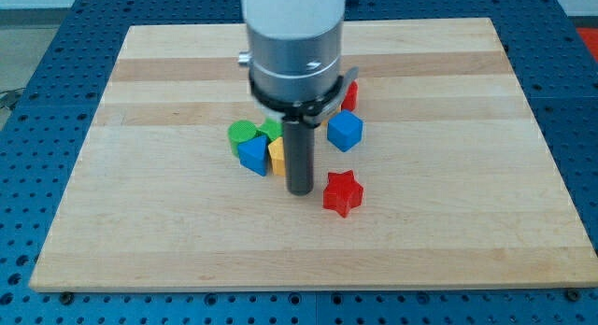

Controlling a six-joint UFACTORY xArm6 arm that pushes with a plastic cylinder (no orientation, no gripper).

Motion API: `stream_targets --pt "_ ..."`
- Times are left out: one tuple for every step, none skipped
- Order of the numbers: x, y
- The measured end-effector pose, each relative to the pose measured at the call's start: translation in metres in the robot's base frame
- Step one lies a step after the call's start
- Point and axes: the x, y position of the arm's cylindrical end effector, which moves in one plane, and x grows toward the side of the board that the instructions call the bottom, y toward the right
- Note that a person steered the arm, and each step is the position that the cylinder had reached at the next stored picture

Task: Move the blue triangle down to the blue cube

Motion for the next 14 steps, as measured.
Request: stream_targets --pt "0.037 -0.032" --pt "0.053 -0.052" --pt "0.002 -0.058" --pt "-0.024 -0.063" --pt "-0.053 -0.068" --pt "-0.052 -0.104" --pt "-0.056 -0.105" --pt "-0.056 -0.054" --pt "-0.056 -0.014" --pt "-0.056 -0.014" --pt "-0.056 -0.003" --pt "-0.056 0.018" --pt "-0.056 0.02" --pt "-0.056 0.039"
